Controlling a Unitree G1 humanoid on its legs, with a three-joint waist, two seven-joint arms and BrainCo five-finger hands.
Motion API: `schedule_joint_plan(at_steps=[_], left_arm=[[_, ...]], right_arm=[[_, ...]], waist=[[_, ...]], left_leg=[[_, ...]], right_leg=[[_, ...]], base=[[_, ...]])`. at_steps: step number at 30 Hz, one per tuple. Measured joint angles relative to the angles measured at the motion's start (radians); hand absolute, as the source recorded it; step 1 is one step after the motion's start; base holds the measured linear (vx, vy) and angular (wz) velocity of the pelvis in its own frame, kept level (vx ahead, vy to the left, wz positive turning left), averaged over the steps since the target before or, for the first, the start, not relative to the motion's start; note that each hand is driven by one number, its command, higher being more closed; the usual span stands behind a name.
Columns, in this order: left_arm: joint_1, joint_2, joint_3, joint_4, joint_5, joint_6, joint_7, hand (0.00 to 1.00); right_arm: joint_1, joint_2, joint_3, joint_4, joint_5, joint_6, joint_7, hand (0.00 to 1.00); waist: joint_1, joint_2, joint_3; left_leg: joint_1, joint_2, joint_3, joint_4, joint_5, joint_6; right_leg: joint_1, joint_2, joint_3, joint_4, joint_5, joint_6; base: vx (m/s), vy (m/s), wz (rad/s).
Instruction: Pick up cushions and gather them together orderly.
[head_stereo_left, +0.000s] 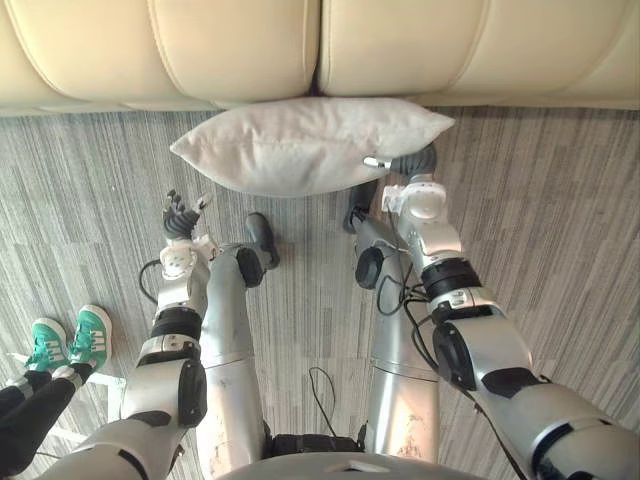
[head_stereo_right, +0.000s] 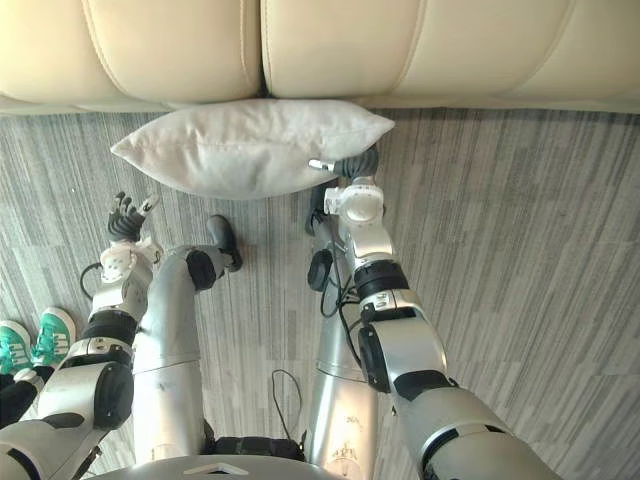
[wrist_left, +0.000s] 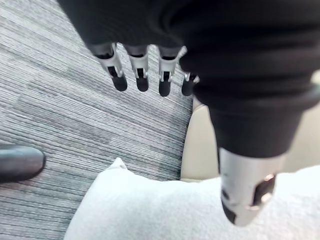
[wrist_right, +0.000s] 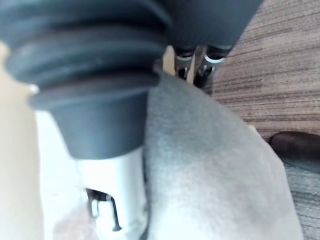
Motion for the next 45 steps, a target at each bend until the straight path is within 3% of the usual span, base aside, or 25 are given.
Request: schedule_joint_plan(at_steps=[10, 18, 29, 35, 37, 41, 43, 45], left_arm=[[-0.146, -0.013, -0.108, -0.028, 0.014, -0.003, 0.053, 1.00], [-0.168, -0.002, -0.121, -0.026, 0.029, 0.006, 0.087, 1.00], [-0.136, 0.007, -0.167, -0.084, 0.046, 0.006, 0.085, 1.00], [0.005, -0.003, -0.223, -0.245, 0.050, 0.007, 0.100, 1.00], [0.105, -0.021, -0.266, -0.332, 0.067, 0.005, 0.110, 1.00], [0.287, -0.072, -0.309, -0.485, 0.087, -0.019, 0.105, 1.00], [0.419, -0.103, -0.327, -0.537, 0.088, -0.037, 0.090, 1.00], [0.520, -0.115, -0.336, -0.582, 0.088, -0.043, 0.065, 1.00]], right_arm=[[-0.029, 0.074, 0.027, -0.055, 0.049, -0.007, -0.069, 1.00], [0.020, 0.076, 0.042, -0.056, 0.127, -0.029, -0.043, 1.00], [0.170, 0.117, 0.078, -0.144, 0.163, -0.056, -0.018, 1.00], [0.314, 0.128, 0.101, -0.318, 0.152, -0.067, -0.022, 1.00], [0.433, 0.144, 0.110, -0.421, 0.144, -0.071, -0.021, 1.00], [0.625, 0.155, 0.117, -0.536, 0.140, -0.089, 0.000, 1.00], [0.751, 0.151, 0.124, -0.583, 0.115, -0.093, 0.038, 1.00], [0.835, 0.149, 0.135, -0.636, 0.103, -0.094, 0.069, 1.00]], waist=[[-0.018, 0.000, 0.000], [-0.023, 0.001, 0.000], [-0.031, 0.001, -0.002], [-0.040, 0.001, -0.003], [-0.041, 0.001, -0.011], [-0.040, 0.002, -0.074], [-0.037, 0.004, -0.165], [-0.030, 0.011, -0.178]], left_leg=[[-0.029, -0.005, -0.013, -0.023, 0.027, -0.011], [-0.017, -0.004, -0.037, -0.041, 0.047, -0.028], [0.113, -0.002, -0.025, -0.127, 0.070, -0.040], [0.279, -0.003, -0.011, -0.210, 0.073, -0.048], [0.416, -0.013, 0.001, -0.273, 0.074, -0.052], [0.575, -0.023, 0.005, -0.340, 0.072, -0.061], [0.646, -0.032, 0.012, -0.388, 0.070, -0.065], [0.760, -0.034, 0.029, -0.433, 0.065, -0.071]], right_leg=[[-0.028, -0.005, -0.014, -0.001, 0.000, -0.001], [-0.005, 0.000, -0.036, -0.010, -0.001, -0.012], [0.133, 0.031, -0.032, -0.121, 0.028, -0.019], [0.296, 0.046, -0.038, -0.202, 0.033, -0.028], [0.423, 0.047, -0.041, -0.245, 0.029, -0.032], [0.568, 0.045, -0.053, -0.272, 0.005, -0.032], [0.627, 0.045, -0.054, -0.296, -0.018, -0.028], [0.723, 0.049, -0.050, -0.315, -0.033, -0.021]], base=[[-0.06, -0.065, 0.06], [-0.08, -0.101, 0.05], [-0.07, -0.100, -0.03], [0.00, -0.072, -0.02], [0.04, -0.031, 0.04], [0.09, -0.014, 0.08], [0.15, -0.021, 0.03], [0.15, -0.014, -0.08]])
